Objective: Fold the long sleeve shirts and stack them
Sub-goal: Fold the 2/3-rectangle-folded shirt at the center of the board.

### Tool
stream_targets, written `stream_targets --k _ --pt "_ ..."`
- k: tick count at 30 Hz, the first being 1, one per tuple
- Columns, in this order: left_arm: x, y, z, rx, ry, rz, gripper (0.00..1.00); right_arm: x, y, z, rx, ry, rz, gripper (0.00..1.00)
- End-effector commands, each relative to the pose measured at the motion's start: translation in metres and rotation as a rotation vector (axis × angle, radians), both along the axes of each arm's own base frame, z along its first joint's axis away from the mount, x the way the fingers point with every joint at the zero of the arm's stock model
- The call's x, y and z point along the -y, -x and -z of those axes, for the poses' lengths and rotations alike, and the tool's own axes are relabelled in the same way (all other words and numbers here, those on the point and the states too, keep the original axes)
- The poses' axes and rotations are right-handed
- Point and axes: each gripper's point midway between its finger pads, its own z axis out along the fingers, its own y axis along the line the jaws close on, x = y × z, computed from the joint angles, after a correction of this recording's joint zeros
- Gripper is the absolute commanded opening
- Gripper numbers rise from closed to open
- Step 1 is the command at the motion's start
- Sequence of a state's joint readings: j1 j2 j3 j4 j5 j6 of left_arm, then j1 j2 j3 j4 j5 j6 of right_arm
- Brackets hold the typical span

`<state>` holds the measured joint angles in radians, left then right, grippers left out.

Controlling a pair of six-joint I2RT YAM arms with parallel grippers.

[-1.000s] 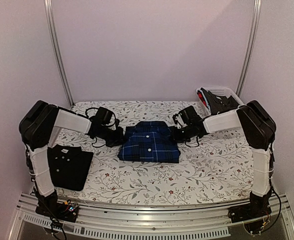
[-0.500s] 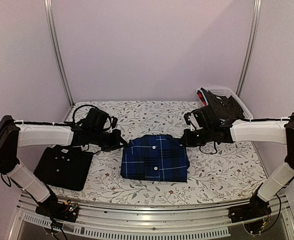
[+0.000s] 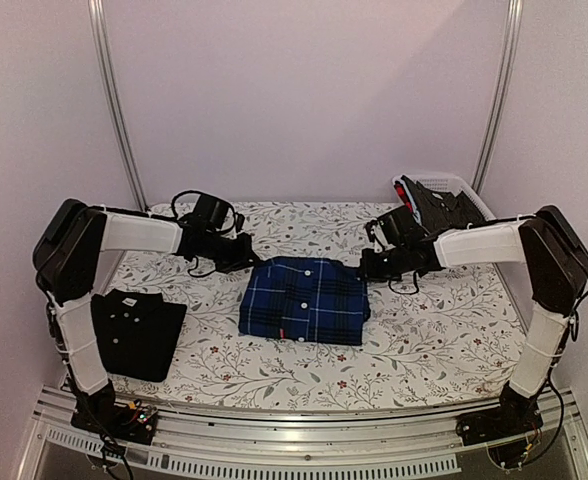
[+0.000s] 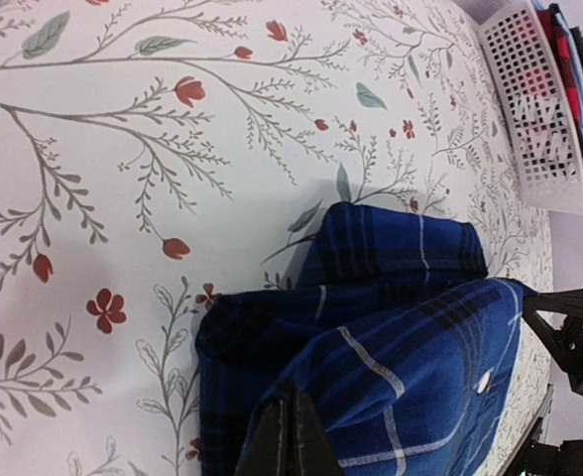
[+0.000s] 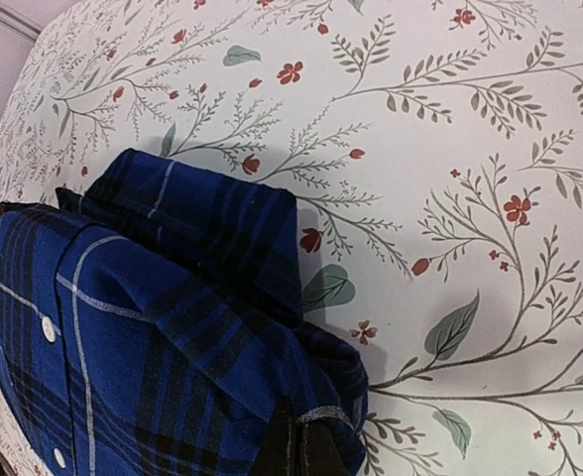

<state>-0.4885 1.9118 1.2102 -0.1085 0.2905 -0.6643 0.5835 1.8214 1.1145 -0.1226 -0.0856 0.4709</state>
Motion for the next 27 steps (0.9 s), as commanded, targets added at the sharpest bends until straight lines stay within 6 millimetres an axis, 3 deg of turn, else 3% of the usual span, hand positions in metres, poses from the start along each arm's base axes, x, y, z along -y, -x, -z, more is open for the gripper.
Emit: stream_targets --k 1,11,13,16,18,20,23,27 --pt "-0.002 -0.018 0.014 -0.005 -0.003 0.029 0.00 -0.003 -0.021 0.010 0.003 -0.012 0.004 0.00" --pt "-0.015 -0.045 0.003 0.042 -0.017 0.007 0.02 0.003 -0.032 -0.003 0.027 0.010 0.032 0.03" --pt "-0.019 -0.048 0.001 0.039 -0.032 0.001 0.17 0.005 -0.034 -0.007 0.026 0.021 0.037 0.11" --pt "-0.028 -0.054 -0.016 0.074 -0.078 -0.022 0.47 0.007 -0.035 -0.022 0.048 0.033 0.034 0.36" --pt "-0.035 -0.053 -0.034 0.111 -0.093 -0.036 0.55 0.007 -0.034 -0.039 0.076 0.026 0.029 0.52" --pt "-0.038 -0.048 -0.049 0.132 -0.093 -0.038 0.56 0.001 -0.030 -0.055 0.104 0.013 0.003 0.55" --pt "-0.032 -0.027 -0.066 0.151 -0.073 -0.005 0.53 -0.022 -0.019 -0.076 0.146 -0.004 -0.064 0.49" --pt "-0.013 0.011 -0.061 0.104 -0.028 0.079 0.34 -0.061 -0.004 -0.083 0.166 -0.045 -0.171 0.35"
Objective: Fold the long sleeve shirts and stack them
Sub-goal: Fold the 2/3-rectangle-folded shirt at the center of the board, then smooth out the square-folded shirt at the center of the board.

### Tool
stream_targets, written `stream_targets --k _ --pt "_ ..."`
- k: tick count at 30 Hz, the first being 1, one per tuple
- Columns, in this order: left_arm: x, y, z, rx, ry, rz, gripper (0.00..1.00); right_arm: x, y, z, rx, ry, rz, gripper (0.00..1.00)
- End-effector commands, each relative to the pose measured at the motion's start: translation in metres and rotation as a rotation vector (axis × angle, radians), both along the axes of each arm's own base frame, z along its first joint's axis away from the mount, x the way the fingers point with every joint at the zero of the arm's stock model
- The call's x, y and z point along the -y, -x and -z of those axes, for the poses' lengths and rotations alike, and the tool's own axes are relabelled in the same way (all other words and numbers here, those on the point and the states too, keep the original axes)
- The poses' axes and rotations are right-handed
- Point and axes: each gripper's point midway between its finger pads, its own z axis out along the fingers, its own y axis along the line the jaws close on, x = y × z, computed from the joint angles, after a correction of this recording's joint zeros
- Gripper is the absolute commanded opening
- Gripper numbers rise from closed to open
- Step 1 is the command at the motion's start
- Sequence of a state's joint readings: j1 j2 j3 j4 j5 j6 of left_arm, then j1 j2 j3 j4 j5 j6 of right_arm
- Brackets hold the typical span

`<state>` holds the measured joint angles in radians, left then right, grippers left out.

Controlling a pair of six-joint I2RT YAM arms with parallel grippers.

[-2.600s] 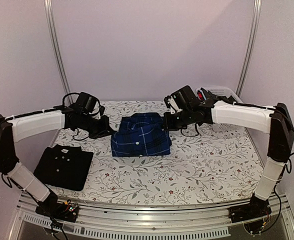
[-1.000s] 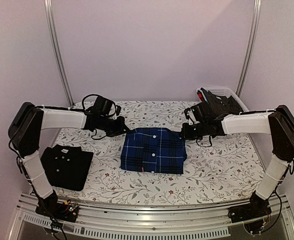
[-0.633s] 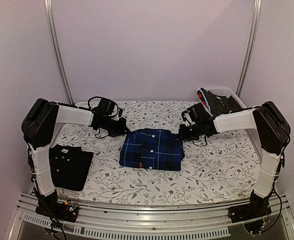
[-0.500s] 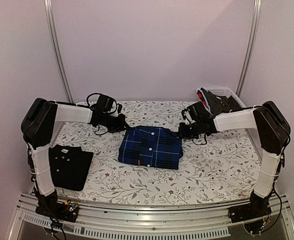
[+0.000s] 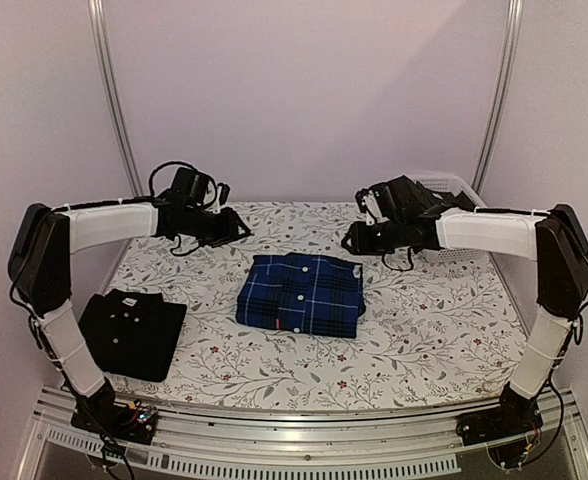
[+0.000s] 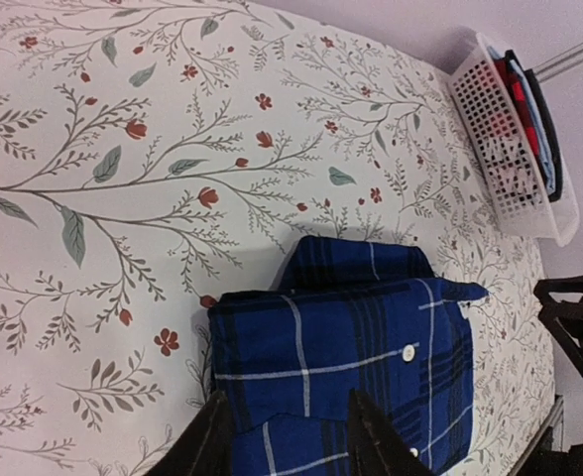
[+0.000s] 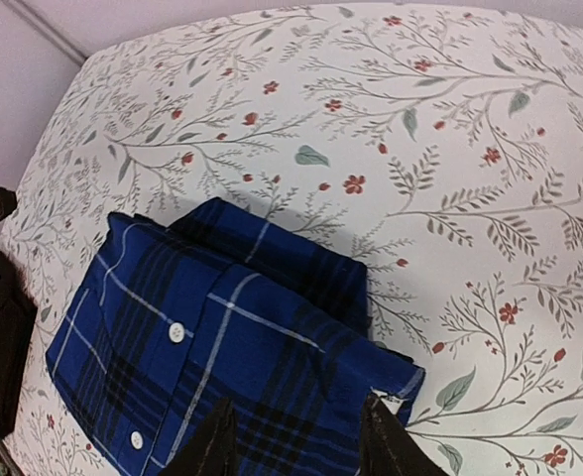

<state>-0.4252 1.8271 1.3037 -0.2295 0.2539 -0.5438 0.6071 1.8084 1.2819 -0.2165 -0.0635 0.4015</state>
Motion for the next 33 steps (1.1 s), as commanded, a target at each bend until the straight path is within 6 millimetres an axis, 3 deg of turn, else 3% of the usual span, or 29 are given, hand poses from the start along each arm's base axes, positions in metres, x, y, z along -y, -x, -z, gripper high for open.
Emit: stream_targets --k 1,4,11,17,25,29,33 --pt "0.021 0.045 0.000 -0.046 0.033 0.108 0.26 -0.050 0.017 -0.027 0.052 -0.052 -0.144 0.30" --pt "0.031 0.071 0.009 -0.100 0.058 0.169 0.12 -0.075 0.017 -0.014 0.014 -0.050 -0.207 0.21" --pt "0.035 0.103 0.038 -0.193 0.077 0.235 0.03 -0.098 -0.002 0.015 -0.026 -0.036 -0.240 0.17" --pt "0.040 0.108 0.061 -0.259 0.083 0.256 0.02 -0.089 -0.022 0.055 -0.106 -0.040 -0.220 0.16" --pt "0.036 0.114 0.108 -0.355 0.038 0.224 0.01 -0.074 -0.035 0.114 -0.202 -0.021 -0.191 0.13" --pt "0.030 0.121 0.127 -0.392 -0.014 0.185 0.01 -0.068 -0.045 0.117 -0.206 -0.025 -0.180 0.14" --pt "0.031 0.135 0.127 -0.404 -0.003 0.171 0.01 -0.065 -0.054 0.094 -0.167 -0.001 -0.180 0.19"
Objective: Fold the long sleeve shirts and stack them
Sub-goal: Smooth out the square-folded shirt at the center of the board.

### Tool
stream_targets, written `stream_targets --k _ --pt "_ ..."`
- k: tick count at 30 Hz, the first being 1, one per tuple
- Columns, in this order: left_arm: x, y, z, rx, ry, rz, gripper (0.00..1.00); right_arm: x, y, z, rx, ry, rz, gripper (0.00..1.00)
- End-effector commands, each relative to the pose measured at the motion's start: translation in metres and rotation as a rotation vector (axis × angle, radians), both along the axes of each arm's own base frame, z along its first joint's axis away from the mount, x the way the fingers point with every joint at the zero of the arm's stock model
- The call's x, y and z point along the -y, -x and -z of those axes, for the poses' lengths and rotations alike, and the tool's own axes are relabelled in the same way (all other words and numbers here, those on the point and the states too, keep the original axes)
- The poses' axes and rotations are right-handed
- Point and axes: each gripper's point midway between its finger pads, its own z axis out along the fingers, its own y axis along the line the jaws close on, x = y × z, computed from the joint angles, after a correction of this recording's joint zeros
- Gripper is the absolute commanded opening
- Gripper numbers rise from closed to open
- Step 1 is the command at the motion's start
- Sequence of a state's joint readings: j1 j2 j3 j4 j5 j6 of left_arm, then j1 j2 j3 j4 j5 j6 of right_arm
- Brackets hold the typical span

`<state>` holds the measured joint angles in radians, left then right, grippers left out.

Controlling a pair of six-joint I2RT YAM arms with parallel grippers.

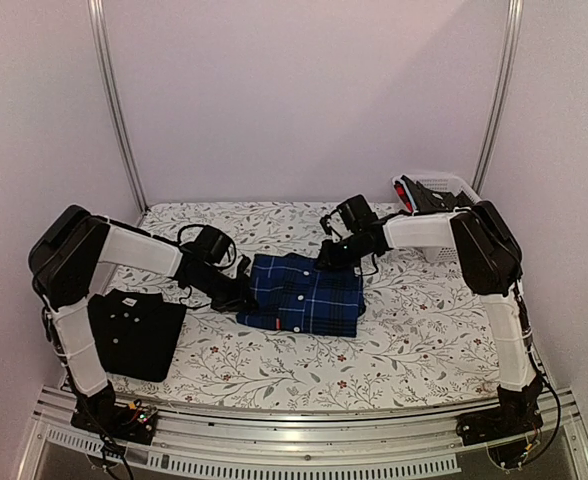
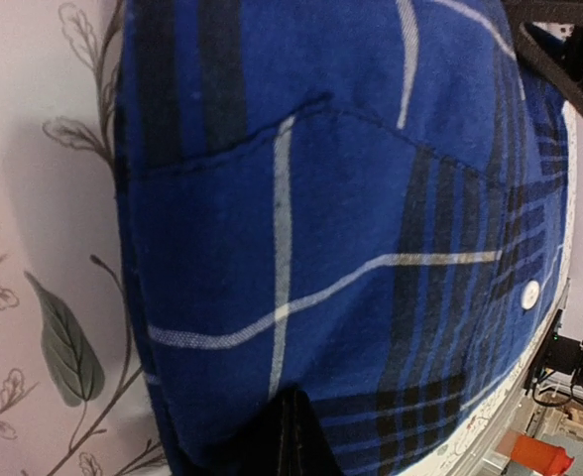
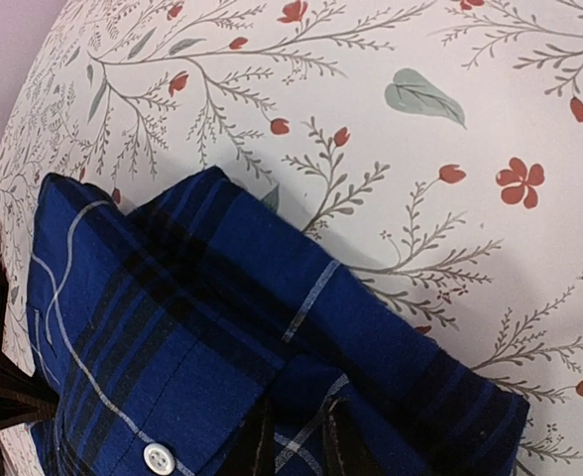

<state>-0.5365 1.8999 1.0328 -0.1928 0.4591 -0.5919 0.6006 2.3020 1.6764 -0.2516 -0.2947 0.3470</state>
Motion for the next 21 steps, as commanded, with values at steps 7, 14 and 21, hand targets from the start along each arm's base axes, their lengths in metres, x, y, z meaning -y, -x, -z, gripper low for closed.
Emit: stream_targets --k 7,14,21 --pt "0.007 0.029 -0.010 -0.004 -0.020 -0.070 0.03 0.014 -0.005 -0.070 0.090 0.021 0.003 0.27" --pt "0.008 0.010 -0.042 0.104 -0.018 -0.128 0.05 0.033 0.031 -0.066 0.073 0.035 0.019 0.26" --pt "0.013 -0.058 -0.067 0.249 0.032 -0.140 0.08 0.053 0.015 -0.031 0.017 0.027 0.068 0.23"
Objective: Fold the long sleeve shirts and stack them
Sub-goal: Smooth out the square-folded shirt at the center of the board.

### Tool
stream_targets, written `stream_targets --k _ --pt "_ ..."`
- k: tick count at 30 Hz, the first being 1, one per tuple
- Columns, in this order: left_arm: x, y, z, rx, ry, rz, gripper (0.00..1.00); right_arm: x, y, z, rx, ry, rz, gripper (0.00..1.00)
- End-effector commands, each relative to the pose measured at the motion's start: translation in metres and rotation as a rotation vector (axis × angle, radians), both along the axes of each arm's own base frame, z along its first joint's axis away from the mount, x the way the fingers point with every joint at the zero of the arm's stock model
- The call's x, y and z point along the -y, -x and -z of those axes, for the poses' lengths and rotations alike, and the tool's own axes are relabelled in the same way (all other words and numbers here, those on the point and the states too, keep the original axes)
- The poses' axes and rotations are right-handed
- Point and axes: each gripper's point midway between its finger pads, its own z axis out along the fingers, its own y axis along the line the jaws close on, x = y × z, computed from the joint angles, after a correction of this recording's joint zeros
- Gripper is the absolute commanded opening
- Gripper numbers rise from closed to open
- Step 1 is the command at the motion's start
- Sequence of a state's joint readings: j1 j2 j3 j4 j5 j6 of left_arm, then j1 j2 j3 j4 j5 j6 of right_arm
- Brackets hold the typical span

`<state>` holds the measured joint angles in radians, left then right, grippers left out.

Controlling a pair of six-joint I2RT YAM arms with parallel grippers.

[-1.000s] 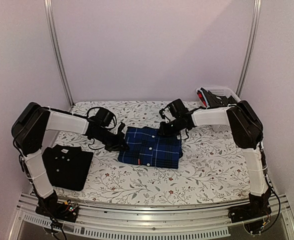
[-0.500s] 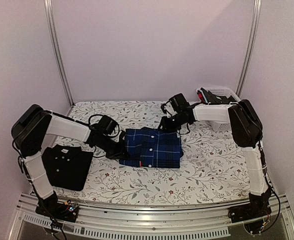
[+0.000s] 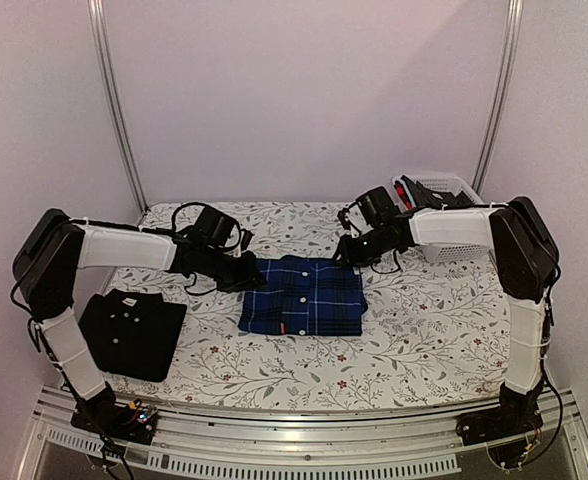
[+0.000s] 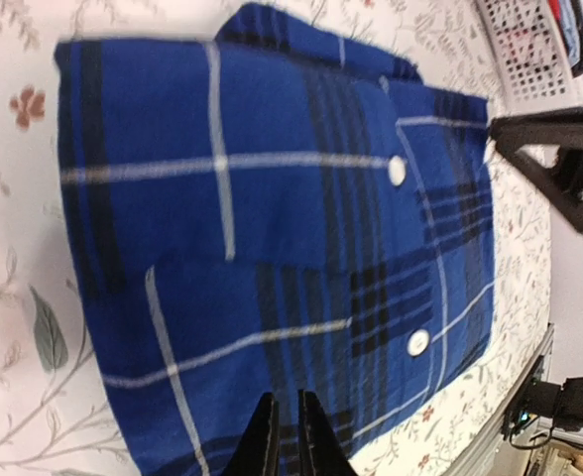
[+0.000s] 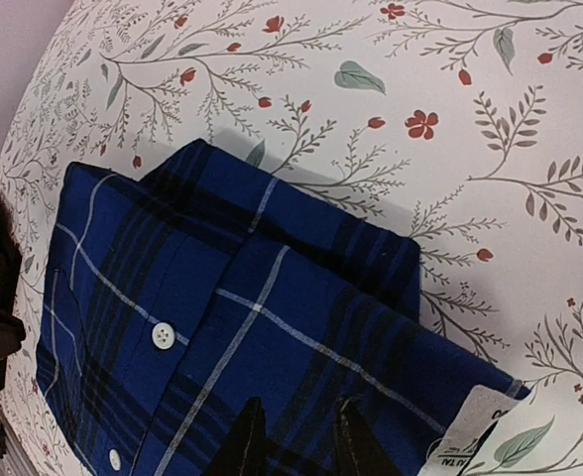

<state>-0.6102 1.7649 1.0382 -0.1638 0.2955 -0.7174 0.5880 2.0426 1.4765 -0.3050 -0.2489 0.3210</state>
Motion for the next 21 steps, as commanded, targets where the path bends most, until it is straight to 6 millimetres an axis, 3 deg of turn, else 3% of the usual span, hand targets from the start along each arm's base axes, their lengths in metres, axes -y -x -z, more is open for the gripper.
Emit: stream_targets --k 1,4,8,11,15,18,21 --pt "-0.002 -0.057 -0.013 0.113 0.036 -0.030 0.08 0.017 -0.022 0.028 -0.032 -0.009 0.056 0.23" --pt "-0.002 -0.087 -0.003 0.109 0.050 -0.042 0.07 0.026 -0.031 0.052 -0.092 -0.020 0.078 0.22" --pt "-0.006 -0.114 0.031 0.058 0.006 -0.056 0.07 0.031 -0.037 0.057 -0.114 -0.012 0.100 0.24" --pt "-0.006 -0.122 0.052 0.017 -0.003 -0.056 0.07 0.031 -0.037 0.039 -0.085 -0.001 0.099 0.27" --pt "-0.009 -0.121 0.064 -0.007 -0.009 -0.066 0.07 0.028 -0.029 0.005 -0.012 0.042 0.091 0.32" --pt "-0.012 -0.120 0.062 -0.005 -0.003 -0.073 0.08 0.007 -0.006 -0.020 0.033 0.044 0.041 0.35" --pt "-0.015 -0.122 0.060 -0.002 -0.003 -0.074 0.08 -0.020 0.022 -0.031 0.057 0.063 -0.012 0.35"
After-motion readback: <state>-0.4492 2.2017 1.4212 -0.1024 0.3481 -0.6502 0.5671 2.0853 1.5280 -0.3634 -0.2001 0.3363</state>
